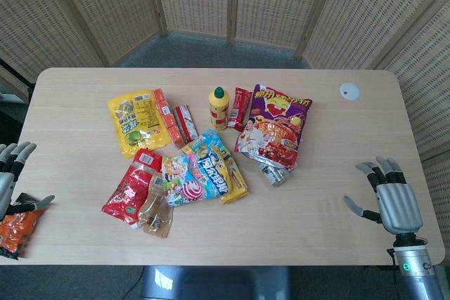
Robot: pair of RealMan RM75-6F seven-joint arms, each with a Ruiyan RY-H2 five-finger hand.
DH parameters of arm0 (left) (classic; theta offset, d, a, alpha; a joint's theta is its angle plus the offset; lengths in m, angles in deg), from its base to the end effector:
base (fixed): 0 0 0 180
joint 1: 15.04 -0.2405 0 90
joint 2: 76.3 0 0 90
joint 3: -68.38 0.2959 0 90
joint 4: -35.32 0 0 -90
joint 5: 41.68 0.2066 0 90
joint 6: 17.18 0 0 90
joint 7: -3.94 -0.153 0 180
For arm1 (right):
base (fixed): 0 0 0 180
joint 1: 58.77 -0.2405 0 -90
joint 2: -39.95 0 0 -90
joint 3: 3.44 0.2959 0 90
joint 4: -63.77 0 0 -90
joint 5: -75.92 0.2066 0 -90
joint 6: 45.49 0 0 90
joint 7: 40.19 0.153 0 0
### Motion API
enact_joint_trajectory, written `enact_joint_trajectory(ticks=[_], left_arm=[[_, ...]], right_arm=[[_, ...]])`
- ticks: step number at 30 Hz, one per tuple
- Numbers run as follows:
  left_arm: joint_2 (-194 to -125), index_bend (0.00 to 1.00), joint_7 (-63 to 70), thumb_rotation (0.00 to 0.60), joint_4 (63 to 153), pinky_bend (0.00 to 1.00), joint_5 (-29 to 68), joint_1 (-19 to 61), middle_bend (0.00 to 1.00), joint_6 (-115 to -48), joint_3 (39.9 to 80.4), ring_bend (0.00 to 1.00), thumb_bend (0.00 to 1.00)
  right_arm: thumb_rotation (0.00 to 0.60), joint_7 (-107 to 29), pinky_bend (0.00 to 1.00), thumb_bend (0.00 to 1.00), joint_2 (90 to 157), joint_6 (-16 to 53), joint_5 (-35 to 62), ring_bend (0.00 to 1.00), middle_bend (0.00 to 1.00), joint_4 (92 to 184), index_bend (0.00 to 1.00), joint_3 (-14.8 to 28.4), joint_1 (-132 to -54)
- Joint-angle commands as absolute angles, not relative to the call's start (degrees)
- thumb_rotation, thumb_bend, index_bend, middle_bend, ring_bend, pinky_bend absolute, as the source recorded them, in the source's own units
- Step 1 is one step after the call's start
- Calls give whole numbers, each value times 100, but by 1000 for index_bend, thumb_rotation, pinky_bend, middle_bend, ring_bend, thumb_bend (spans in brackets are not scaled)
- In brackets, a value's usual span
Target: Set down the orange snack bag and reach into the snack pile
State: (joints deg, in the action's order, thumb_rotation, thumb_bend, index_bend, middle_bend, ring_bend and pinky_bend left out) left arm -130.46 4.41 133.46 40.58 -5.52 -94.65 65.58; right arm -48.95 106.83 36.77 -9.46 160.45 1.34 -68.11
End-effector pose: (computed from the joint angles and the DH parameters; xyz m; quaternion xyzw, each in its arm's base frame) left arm -0.3333 0.2177 0.2169 -0.6244 -0.3955 -0.3460 0.5780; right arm -0.3108 -0.2229 0.1545 0.6198 -0.3620 0.3985 0.5710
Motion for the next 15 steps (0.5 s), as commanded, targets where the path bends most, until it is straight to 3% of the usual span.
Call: enact_joint_trajectory(ticks=[1, 15], left_arm=[[-13068, 0, 432, 408, 13341, 0, 4065, -533, 0, -9427, 6573, 0, 140], [-13162, 0, 191, 392, 13497, 0, 4195, -236, 0, -9133, 6528, 0, 137]], right_arm=[[42, -4893, 0, 254, 10697, 3679, -958, 95, 248, 16043, 207, 141, -6820], [41, -4806, 0, 255, 10716, 3802, -1007, 95, 248, 16056, 203, 98, -6725]])
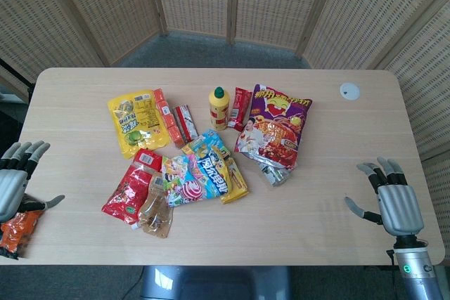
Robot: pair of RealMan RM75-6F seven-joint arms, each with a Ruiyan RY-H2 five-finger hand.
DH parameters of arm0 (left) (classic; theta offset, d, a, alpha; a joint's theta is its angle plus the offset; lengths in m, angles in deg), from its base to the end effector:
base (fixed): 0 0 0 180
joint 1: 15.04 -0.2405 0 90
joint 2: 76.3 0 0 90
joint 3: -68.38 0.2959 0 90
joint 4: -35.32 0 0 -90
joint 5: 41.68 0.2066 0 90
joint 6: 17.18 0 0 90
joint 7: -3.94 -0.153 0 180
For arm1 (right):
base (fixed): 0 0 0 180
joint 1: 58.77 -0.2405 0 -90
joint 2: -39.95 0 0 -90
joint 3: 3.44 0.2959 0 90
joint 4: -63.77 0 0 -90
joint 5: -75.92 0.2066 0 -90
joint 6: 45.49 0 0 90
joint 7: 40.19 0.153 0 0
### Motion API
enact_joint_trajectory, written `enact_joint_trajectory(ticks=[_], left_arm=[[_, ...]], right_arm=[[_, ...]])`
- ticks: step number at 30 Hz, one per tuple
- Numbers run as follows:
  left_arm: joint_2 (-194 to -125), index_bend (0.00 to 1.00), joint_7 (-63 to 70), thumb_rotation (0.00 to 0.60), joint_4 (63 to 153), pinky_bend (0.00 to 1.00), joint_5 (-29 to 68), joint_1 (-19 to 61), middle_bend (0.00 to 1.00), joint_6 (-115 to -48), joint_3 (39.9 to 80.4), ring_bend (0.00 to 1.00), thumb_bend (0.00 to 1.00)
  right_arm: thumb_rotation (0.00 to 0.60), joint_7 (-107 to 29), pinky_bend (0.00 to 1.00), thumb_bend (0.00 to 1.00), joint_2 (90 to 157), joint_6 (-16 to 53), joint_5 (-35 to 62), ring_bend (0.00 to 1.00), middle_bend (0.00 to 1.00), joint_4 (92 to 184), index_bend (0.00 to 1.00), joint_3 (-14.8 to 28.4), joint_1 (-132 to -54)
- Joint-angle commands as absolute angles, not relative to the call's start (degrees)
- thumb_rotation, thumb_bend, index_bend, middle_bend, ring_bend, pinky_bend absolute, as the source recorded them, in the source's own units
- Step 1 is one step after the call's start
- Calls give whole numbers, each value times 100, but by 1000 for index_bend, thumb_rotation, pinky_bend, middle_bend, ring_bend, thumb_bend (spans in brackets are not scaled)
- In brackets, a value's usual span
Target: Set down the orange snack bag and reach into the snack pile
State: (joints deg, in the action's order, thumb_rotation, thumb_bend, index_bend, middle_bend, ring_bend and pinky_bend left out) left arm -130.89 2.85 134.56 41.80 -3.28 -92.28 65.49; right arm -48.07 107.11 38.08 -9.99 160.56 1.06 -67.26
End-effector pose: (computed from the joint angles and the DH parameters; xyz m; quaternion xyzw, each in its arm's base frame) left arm -0.3202 0.2292 0.2049 -0.6484 -0.3885 -0.3469 0.5553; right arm -0.3115 -0.2171 0.1549 0.6114 -0.3663 0.4070 0.5712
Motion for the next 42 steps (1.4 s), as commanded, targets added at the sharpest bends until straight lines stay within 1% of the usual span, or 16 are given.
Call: enact_joint_trajectory(ticks=[1, 5, 8, 10, 12, 21, 24, 31, 42], left_arm=[[-13216, 0, 132, 388, 13514, 0, 4192, -185, 0, -9077, 6517, 0, 138], [-13476, 0, -210, 351, 13576, 0, 4146, 44, 0, -8814, 6471, 0, 137], [-13722, 0, -516, 294, 13643, 0, 4074, 237, 0, -8592, 6434, 0, 135], [-13899, 0, -703, 243, 13693, 0, 4030, 371, 0, -8441, 6414, 0, 129], [-14053, 0, -884, 218, 13711, 0, 3965, 463, 0, -8355, 6391, 0, 120], [-15075, 0, -2163, 159, 13509, 0, 3521, 996, 0, -7914, 6299, 0, 114], [-15343, 0, -2401, 168, 13419, 0, 3426, 1172, 0, -7806, 6254, 0, 114], [-15888, 0, -2900, 251, 13189, 0, 3162, 1515, 0, -7628, 6197, 0, 112], [-16715, 0, -3201, 262, 12470, 0, 2937, 1916, 0, -7514, 6159, 0, 114]], right_arm=[[42, -4805, 0, 255, 10719, 3793, -1021, 95, 248, 16059, 203, 88, -6727], [36, -4799, 0, 255, 10721, 3795, -1055, 95, 248, 16086, 203, 79, -6728], [38, -4787, 0, 254, 10726, 3814, -1071, 95, 248, 16089, 203, 80, -6719], [41, -4777, 0, 254, 10724, 3833, -1075, 95, 248, 16091, 203, 74, -6703], [36, -4773, 0, 255, 10720, 3853, -1074, 95, 248, 16090, 204, 70, -6685], [40, -4658, 0, 255, 10661, 3991, -1074, 95, 248, 16083, 201, 67, -6577], [40, -4611, 0, 254, 10646, 4015, -1074, 95, 248, 16072, 201, 74, -6558], [39, -4471, 0, 256, 10609, 4109, -1082, 95, 248, 16047, 202, 89, -6492], [44, -4191, 0, 255, 10540, 4139, -1060, 95, 248, 15953, 204, 108, -6434]])
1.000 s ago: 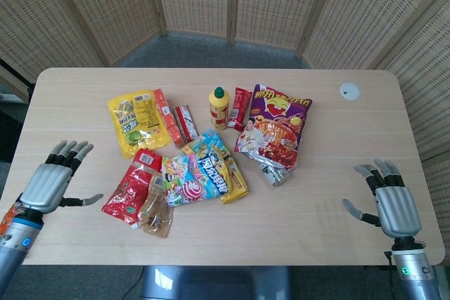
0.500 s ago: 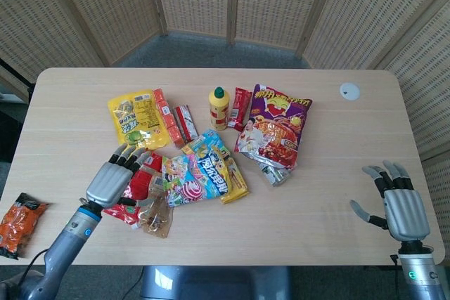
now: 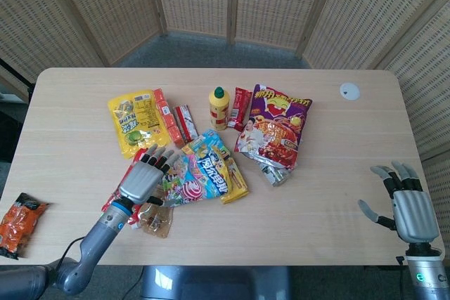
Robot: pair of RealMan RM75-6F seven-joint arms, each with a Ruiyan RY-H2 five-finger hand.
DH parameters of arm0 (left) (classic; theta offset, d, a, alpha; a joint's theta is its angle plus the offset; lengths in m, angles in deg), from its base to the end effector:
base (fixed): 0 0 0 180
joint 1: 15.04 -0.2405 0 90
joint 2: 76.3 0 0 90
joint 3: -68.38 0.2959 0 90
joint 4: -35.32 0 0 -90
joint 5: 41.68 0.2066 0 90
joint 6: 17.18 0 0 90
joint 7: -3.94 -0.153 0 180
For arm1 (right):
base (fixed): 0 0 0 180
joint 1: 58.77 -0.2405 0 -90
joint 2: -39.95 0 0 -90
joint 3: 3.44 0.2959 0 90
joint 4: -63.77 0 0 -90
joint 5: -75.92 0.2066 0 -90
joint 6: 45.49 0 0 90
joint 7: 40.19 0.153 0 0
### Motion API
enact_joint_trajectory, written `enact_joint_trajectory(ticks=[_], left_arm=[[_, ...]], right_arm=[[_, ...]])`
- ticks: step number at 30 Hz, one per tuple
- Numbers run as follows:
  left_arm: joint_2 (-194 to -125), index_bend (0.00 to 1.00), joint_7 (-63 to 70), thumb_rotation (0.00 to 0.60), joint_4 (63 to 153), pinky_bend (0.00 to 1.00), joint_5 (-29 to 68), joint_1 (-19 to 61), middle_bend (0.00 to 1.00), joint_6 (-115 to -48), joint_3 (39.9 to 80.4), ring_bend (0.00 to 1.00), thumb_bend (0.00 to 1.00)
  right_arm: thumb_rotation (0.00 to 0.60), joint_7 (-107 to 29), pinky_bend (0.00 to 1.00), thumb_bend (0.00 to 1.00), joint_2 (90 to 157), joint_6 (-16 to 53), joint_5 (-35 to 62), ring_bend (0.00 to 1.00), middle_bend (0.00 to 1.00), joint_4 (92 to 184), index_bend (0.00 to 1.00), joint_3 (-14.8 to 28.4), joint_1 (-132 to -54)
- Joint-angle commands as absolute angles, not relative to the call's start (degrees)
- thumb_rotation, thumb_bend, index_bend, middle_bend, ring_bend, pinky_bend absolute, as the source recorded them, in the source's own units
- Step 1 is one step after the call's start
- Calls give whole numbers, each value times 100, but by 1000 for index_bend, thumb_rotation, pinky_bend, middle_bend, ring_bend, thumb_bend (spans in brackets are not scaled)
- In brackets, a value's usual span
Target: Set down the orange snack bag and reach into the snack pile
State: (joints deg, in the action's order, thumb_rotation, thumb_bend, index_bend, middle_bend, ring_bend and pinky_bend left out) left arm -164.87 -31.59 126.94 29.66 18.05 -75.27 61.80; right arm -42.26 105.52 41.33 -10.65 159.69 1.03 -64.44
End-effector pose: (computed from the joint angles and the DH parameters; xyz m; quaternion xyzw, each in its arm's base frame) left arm -0.1967 0.3136 -0.0237 -0.7926 -0.2977 -0.3158 0.4282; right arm -0.3228 -0.2017 0.1732 0.5805 -0.3800 0.4281 0.5791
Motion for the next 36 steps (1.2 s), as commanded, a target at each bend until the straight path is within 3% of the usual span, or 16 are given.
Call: enact_joint_trajectory(ticks=[1, 8, 11, 12, 14, 16, 18, 25, 28, 32, 36], left_arm=[[-16837, 0, -3182, 264, 12352, 0, 2952, 1956, 0, -7519, 6153, 0, 114], [-17372, 0, -3276, 291, 11800, 0, 2986, 2199, 0, -7421, 6190, 0, 108], [-17559, 0, -3284, 430, 11627, 0, 3060, 2239, 0, -7509, 6208, 0, 110], [-17600, 26, -3264, 519, 11586, 0, 3080, 2245, 0, -7516, 6225, 0, 124], [-17661, 125, -3221, 591, 11506, 21, 3116, 2263, 0, -7517, 6255, 38, 154], [-17716, 304, -3129, 600, 11441, 157, 3161, 2264, 19, -7549, 6272, 209, 177], [-17762, 410, -3061, 600, 11372, 270, 3220, 2250, 93, -7615, 6293, 346, 190], [-17856, 644, -2659, 600, 11131, 641, 3393, 2197, 456, -7777, 6325, 634, 215], [-17865, 682, -2402, 600, 11097, 708, 3438, 2163, 533, -7905, 6248, 704, 215], [-17720, 717, -2175, 600, 11185, 725, 3508, 2124, 607, -8070, 6153, 728, 213], [-17424, 721, -1897, 600, 11503, 728, 3545, 2025, 624, -8266, 6055, 733, 207]], right_arm=[[42, -4164, 0, 255, 10532, 4149, -1060, 95, 248, 15944, 206, 110, -6425], [41, -3997, 0, 255, 10484, 4190, -1051, 95, 248, 15941, 207, 120, -6376], [40, -3914, 0, 256, 10460, 4214, -1058, 95, 248, 15948, 207, 116, -6350], [42, -3894, 0, 256, 10455, 4225, -1056, 96, 248, 15949, 208, 117, -6340], [41, -3862, 0, 256, 10452, 4266, -1056, 95, 248, 15957, 208, 125, -6315], [39, -3815, 0, 258, 10454, 4298, -1055, 95, 248, 15981, 210, 130, -6292], [40, -3794, 0, 257, 10448, 4311, -1060, 96, 248, 15992, 211, 133, -6282], [42, -3736, 0, 256, 10421, 4295, -1069, 95, 250, 16051, 212, 153, -6284], [41, -3754, 0, 256, 10427, 4274, -1073, 95, 250, 16060, 214, 158, -6295], [40, -3766, 0, 256, 10442, 4268, -1058, 95, 250, 16064, 214, 176, -6299], [38, -3794, 0, 256, 10459, 4238, -1054, 95, 250, 16060, 213, 179, -6312]])
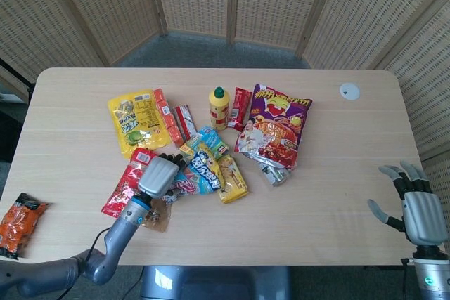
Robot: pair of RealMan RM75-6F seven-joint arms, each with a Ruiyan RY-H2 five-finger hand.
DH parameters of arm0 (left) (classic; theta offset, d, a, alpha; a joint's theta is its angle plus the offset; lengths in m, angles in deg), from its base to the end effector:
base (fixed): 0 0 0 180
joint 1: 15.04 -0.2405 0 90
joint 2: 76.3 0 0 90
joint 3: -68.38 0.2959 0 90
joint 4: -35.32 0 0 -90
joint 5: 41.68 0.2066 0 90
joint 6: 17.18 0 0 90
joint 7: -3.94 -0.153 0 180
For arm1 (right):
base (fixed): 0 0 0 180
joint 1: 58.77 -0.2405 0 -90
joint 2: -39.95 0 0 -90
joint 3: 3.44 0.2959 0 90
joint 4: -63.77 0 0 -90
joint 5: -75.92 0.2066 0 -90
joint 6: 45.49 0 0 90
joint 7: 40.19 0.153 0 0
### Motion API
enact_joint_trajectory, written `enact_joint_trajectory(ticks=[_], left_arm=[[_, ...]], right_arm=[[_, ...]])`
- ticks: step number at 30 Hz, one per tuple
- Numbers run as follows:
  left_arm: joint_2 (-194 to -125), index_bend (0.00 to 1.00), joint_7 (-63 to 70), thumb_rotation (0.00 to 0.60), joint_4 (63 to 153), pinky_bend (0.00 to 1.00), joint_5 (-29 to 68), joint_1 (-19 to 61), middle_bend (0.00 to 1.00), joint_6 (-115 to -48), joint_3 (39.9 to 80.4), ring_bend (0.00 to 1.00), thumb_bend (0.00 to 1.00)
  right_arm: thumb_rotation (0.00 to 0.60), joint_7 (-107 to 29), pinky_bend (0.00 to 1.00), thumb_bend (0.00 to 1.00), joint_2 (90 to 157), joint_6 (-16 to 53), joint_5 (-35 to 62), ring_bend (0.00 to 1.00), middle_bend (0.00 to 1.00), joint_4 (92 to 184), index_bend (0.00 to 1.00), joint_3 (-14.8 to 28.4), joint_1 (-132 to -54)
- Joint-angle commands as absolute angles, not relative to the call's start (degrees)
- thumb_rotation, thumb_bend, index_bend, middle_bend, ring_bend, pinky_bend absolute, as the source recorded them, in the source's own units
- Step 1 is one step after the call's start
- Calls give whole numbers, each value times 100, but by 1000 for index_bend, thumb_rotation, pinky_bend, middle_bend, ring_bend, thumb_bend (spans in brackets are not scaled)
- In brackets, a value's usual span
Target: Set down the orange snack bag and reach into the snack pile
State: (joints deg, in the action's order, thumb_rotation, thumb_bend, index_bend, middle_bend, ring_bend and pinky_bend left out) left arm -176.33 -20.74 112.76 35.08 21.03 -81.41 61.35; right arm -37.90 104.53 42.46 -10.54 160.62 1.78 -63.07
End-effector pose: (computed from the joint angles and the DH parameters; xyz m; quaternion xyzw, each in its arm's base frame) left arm -0.1762 0.3324 -0.0644 -0.7540 -0.2997 -0.3972 0.4288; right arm -0.3236 -0.1961 0.1828 0.5542 -0.3987 0.4525 0.5738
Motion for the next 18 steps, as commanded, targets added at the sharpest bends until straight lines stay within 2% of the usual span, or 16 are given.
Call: enact_joint_trajectory(ticks=[1, 6, 18], left_arm=[[-17311, 722, -1823, 600, 11623, 728, 3584, 1997, 625, -8340, 6029, 732, 207], [-16757, 726, -1680, 600, 12131, 722, 3776, 1923, 630, -8627, 5894, 727, 205], [-14892, 725, -1653, 600, 14112, 712, 3791, 1760, 627, -9202, 5061, 722, 205]], right_arm=[[38, -3797, 0, 256, 10469, 4223, -1051, 95, 250, 16059, 213, 179, -6319], [40, -3835, 0, 257, 10499, 4171, -1060, 95, 250, 16053, 212, 197, -6364], [38, -3909, 0, 257, 10640, 4130, -1134, 95, 250, 16022, 212, 166, -6407]])
